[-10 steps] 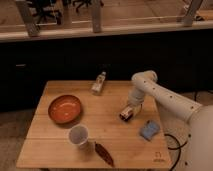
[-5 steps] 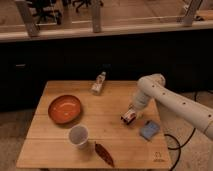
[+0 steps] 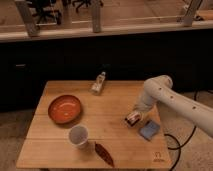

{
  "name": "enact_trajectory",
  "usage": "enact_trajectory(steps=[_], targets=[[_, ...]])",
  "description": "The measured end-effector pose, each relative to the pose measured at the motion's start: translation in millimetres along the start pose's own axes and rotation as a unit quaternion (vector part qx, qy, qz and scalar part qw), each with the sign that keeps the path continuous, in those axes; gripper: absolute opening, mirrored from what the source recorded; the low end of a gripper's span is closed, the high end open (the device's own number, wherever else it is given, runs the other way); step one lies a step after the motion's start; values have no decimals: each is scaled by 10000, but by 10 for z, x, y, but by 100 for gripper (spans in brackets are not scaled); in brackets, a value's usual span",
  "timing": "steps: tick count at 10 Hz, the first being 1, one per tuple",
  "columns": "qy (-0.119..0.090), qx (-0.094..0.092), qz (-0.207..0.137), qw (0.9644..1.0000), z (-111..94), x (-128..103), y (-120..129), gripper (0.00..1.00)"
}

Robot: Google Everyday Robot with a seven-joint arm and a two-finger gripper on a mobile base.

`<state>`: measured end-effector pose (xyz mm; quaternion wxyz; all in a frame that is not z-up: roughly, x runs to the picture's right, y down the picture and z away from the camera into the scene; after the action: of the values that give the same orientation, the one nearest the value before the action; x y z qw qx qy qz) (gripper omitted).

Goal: Place the eraser on the white sponge

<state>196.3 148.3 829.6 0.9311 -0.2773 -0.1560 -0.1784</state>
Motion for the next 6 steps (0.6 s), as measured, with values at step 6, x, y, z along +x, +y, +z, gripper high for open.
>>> enact_trajectory(steps=[6], targets=[[-161,90,313,9993,13,166,308,0]])
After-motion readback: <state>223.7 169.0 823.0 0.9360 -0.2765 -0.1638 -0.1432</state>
